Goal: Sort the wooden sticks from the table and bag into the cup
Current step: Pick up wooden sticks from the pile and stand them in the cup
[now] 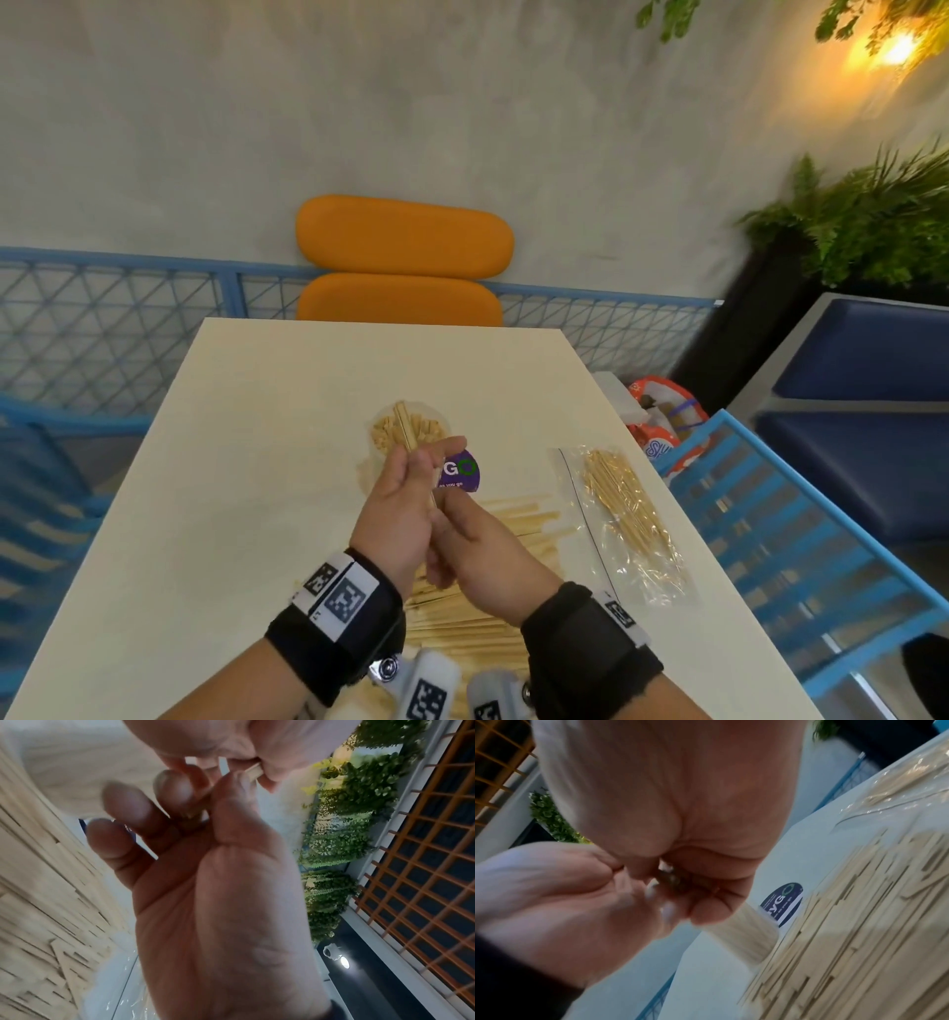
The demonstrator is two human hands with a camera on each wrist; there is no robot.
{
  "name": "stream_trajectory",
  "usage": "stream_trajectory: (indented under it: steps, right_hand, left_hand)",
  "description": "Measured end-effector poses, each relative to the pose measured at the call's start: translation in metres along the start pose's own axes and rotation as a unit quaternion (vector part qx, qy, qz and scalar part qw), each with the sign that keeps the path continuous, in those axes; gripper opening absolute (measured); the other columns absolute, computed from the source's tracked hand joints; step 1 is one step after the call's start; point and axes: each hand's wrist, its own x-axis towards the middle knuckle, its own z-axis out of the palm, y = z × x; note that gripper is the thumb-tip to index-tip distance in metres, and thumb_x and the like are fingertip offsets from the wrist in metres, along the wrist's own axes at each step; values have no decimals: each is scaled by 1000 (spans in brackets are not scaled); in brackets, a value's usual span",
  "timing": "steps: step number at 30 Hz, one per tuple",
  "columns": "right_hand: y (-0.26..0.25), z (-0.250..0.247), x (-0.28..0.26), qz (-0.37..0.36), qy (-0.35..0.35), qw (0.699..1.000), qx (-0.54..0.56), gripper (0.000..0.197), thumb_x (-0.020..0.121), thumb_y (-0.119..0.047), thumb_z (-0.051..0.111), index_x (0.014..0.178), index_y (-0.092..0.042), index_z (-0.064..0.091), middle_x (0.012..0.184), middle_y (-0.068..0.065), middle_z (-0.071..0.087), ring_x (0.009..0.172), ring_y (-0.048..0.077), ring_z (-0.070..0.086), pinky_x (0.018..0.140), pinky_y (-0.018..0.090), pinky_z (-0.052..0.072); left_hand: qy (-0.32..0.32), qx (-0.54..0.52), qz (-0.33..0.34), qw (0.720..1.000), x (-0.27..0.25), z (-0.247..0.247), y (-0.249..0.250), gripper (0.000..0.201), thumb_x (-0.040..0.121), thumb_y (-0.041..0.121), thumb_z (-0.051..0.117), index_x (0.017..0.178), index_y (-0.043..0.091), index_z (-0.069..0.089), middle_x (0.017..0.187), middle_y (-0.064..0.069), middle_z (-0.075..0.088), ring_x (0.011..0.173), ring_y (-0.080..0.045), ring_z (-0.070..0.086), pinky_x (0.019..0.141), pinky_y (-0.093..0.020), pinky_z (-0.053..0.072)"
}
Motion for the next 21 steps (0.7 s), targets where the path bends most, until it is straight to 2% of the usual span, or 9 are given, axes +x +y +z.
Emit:
stream_trajectory:
  steps: [2, 3, 5, 8, 9, 12, 15, 18, 21]
  right_hand:
    - [-1, 2, 3, -7, 16, 1000, 10, 25, 108, -31, 37, 89, -18, 46, 65, -1, 45, 55, 14, 43, 57, 34, 37]
    - [-1, 1, 5, -6, 24, 1000, 19, 27, 108, -32, 38, 86, -18, 47, 64, -1, 43, 54, 15, 40, 55, 34, 36]
    - [-1, 1, 8, 2, 28, 999, 39, 28, 108, -31, 38, 91, -14, 52, 64, -4, 42, 53, 15, 39, 53, 34, 36]
    - [-5, 3, 14, 4, 32, 997, 77, 28, 109, -27, 37, 114, -5, 55, 64, -6, 40, 51, 12, 38, 49, 30, 38]
    - [-8, 3, 16, 6, 33, 994, 102, 30, 109, -27, 37, 121, -4, 53, 64, -6, 38, 51, 11, 37, 49, 29, 38]
    - [-16, 0, 27, 25, 27, 976, 214, 33, 109, -27, 36, 130, -7, 51, 66, -7, 38, 52, 10, 32, 50, 26, 34]
    - [-24, -6, 38, 10, 19, 956, 293, 32, 109, -27, 38, 138, -23, 51, 83, 0, 50, 60, 12, 41, 58, 28, 43]
    - [-24, -20, 52, -13, 107, 977, 182, 27, 108, -25, 39, 130, -21, 55, 103, 3, 59, 73, 14, 56, 69, 30, 50]
    - [-11, -34, 63, -23, 201, 979, 18, 28, 105, -15, 41, 125, -26, 57, 122, -2, 58, 92, 8, 59, 77, 16, 47]
  left_hand:
    - [12, 20, 13, 1000, 7, -4, 2, 34, 109, 28, 35, 106, 22, 68, 96, 10, 75, 60, 2, 63, 45, -16, 48]
    - [20, 34, 28, 999, 12, -8, 1, 27, 108, 23, 37, 107, 21, 64, 94, 10, 74, 69, 5, 64, 49, -10, 47]
    - [39, 51, 70, 996, 22, -15, 6, 22, 106, 13, 41, 119, 27, 50, 90, 4, 72, 82, -6, 66, 53, -8, 47]
    - [39, 99, 107, 989, 31, -21, 17, 62, 103, 8, 46, 145, 45, 20, 88, 1, 71, 74, -9, 70, 52, -10, 49]
    - [31, 111, 116, 987, 34, -22, 21, 64, 103, 7, 46, 145, 47, 20, 87, 1, 70, 72, -9, 70, 52, -11, 49]
    - [-3, 127, 149, 981, 43, -26, 33, 52, 102, 5, 46, 126, 50, 39, 82, -3, 69, 74, -19, 72, 56, -22, 52]
    - [12, 135, 192, 972, 54, -30, 48, 50, 101, 5, 48, 116, 52, 44, 84, -4, 71, 74, -22, 73, 64, -37, 58]
    - [64, 118, 241, 961, 65, -36, 60, 47, 102, 7, 47, 115, 52, 44, 84, -2, 70, 76, -21, 74, 70, -37, 58]
    - [101, 147, 256, 950, 76, -43, 57, 46, 103, 11, 47, 115, 56, 42, 85, 1, 72, 78, -16, 75, 76, -35, 56]
